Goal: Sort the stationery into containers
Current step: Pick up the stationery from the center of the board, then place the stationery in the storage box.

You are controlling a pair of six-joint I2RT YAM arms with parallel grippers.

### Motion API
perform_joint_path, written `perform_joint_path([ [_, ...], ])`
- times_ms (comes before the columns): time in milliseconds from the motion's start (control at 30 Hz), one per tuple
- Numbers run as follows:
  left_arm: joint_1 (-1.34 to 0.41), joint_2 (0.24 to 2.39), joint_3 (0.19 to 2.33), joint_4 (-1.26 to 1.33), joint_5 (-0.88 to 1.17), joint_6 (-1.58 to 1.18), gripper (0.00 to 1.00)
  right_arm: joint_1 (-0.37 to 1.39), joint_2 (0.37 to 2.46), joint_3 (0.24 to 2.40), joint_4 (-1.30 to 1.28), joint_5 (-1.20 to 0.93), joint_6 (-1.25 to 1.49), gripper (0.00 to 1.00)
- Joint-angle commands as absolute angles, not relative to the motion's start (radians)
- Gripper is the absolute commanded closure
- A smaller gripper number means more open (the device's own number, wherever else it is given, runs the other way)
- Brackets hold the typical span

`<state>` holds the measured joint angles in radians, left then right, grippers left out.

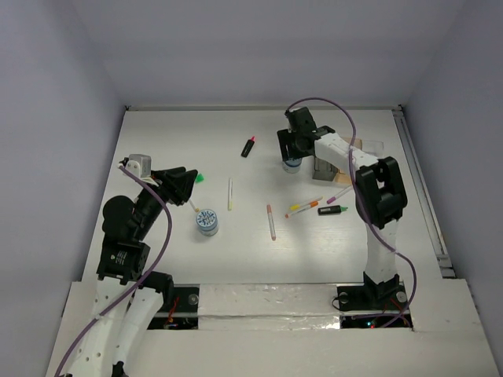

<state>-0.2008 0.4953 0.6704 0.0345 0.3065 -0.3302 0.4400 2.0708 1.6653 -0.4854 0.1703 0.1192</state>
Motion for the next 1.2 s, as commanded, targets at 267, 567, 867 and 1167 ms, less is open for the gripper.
perform_joint_path([
  [267,-0.195,0.485,0.713,0.071,0.314,-0.334,0.61,0.411,1.81,1.598,-0.318,0.255,0.16,0.53],
  [567,-0.195,0.479,0.712,0.074,0.316,-0.336,0.59,0.316,1.812,1.597,-0.331,0.255,0.172,0.53],
  [867,-0.195,0.48,0.712,0.077,0.318,-0.337,0.56,0.259,1.856,1.617,-0.342,0.29,0.181,0.53],
  [1167,-0.195,0.488,0.71,0.078,0.321,-0.339,0.55,0.232,1.907,1.608,-0.328,0.311,0.199,0.52],
])
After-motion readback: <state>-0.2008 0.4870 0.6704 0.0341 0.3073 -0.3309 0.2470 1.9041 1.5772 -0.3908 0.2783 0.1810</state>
